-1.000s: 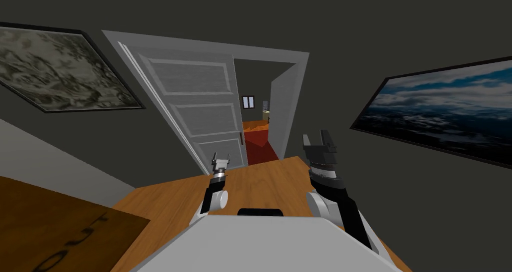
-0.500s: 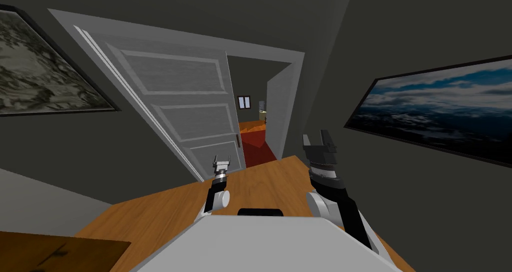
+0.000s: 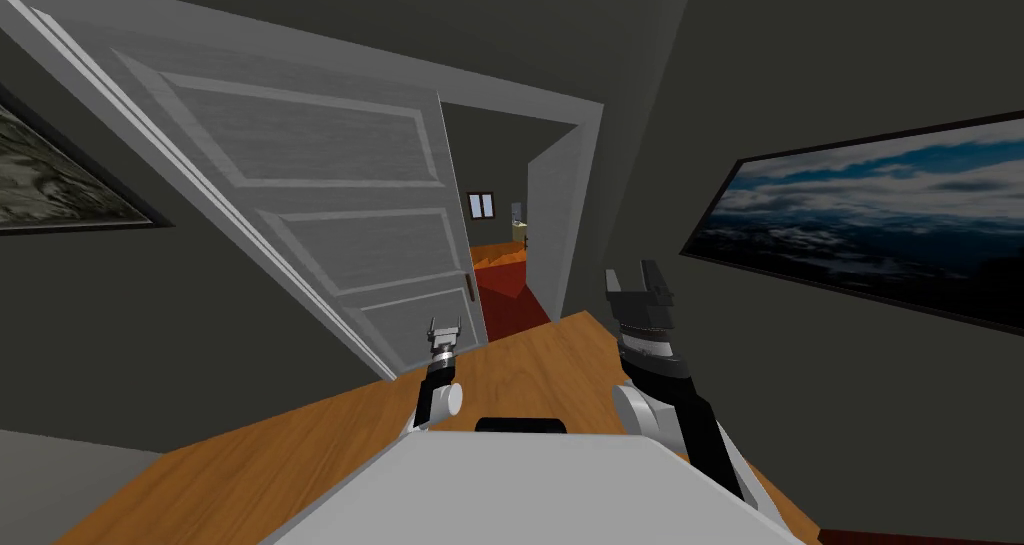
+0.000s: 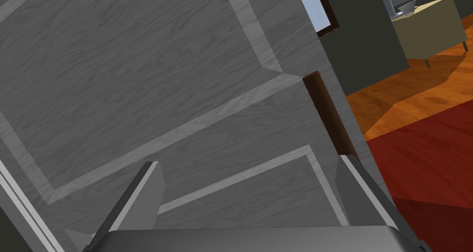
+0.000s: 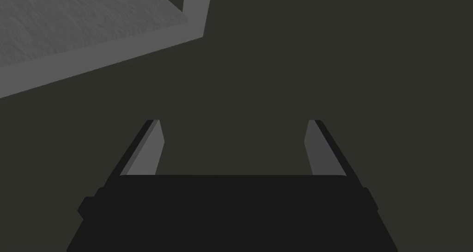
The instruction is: Push the door open
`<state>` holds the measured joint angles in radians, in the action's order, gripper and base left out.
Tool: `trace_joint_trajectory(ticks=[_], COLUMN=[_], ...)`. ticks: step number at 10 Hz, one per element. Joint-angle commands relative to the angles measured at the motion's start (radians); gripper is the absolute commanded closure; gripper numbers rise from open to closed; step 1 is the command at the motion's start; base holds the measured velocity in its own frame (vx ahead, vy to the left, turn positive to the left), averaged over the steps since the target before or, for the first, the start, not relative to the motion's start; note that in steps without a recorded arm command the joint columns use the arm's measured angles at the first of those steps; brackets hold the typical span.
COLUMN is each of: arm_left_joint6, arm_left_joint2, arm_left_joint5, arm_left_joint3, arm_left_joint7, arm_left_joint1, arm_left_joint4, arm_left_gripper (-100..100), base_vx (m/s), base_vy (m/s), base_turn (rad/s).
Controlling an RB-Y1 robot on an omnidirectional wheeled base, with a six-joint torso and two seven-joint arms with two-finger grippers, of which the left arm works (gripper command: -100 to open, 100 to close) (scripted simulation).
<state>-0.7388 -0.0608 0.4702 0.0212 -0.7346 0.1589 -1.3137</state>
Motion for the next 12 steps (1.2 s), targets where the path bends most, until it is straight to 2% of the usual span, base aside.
trace_joint_trajectory(ticks=[1, 12], arm_left_joint6=[-0.011, -0.094], arm_left_joint2=[0.002, 0.046], arm_left_joint5=[0.02, 0.133], arm_left_joint3=[-0.003, -0.012], arm_left_joint7=[-0.03, -0.184], arm_left_joint1=[-0.011, -0.091], arm_left_joint4=[0.037, 0.285], arm_left_gripper=[-100, -100], base_vx=[0.075, 0.086], base_vy=[0.046, 0.046], base_turn=[-0.114, -0.1])
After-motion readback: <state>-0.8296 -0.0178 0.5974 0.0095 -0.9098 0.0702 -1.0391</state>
